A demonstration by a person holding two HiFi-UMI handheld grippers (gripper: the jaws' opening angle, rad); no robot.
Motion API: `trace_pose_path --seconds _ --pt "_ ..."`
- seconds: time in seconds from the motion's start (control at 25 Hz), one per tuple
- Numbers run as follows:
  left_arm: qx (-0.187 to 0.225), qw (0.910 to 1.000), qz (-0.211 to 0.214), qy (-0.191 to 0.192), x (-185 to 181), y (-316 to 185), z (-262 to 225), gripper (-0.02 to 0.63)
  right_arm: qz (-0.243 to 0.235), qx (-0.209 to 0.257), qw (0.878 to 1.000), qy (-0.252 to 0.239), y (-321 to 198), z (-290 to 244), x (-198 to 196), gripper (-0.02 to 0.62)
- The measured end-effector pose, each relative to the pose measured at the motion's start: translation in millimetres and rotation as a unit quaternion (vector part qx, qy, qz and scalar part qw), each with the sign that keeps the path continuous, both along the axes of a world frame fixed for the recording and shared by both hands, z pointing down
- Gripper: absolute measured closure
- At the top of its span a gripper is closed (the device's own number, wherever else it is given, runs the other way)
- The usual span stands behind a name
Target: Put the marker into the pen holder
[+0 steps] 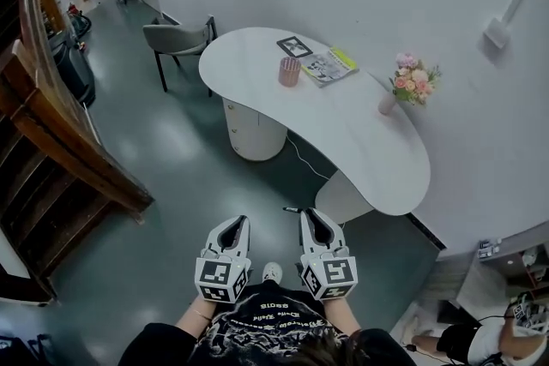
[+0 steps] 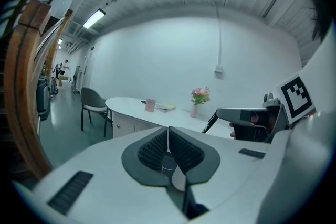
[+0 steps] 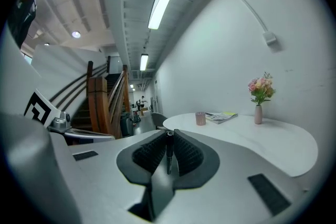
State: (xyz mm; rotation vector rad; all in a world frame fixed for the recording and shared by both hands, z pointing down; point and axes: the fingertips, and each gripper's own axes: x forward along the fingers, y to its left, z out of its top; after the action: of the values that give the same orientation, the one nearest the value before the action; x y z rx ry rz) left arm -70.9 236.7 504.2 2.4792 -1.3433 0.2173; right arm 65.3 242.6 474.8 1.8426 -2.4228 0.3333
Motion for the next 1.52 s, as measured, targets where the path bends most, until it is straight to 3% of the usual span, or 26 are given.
trace_pose_path --seconds 0.44,0.84,1.12,1.52 --pt "-0.005 0.9998 -0.016 -0.004 50 -29 11 0.58 -0.015 0.006 1.0 -0.005 -40 2 49 0.529" --pt "-0.013 0.9998 -0.015 -0.005 62 -47 15 0.58 -0.015 0.0 1.0 -0.011 -58 8 62 0.529" --pt "-0.018 0.9998 -0.006 -0.002 59 -92 22 0.58 0.005 0.001 1.0 -0.011 -94 11 68 0.529" --pt "-0.011 0.9999 0.001 0.005 44 -199 10 0.58 0.016 0.005 1.0 0.003 -195 0 60 0.529"
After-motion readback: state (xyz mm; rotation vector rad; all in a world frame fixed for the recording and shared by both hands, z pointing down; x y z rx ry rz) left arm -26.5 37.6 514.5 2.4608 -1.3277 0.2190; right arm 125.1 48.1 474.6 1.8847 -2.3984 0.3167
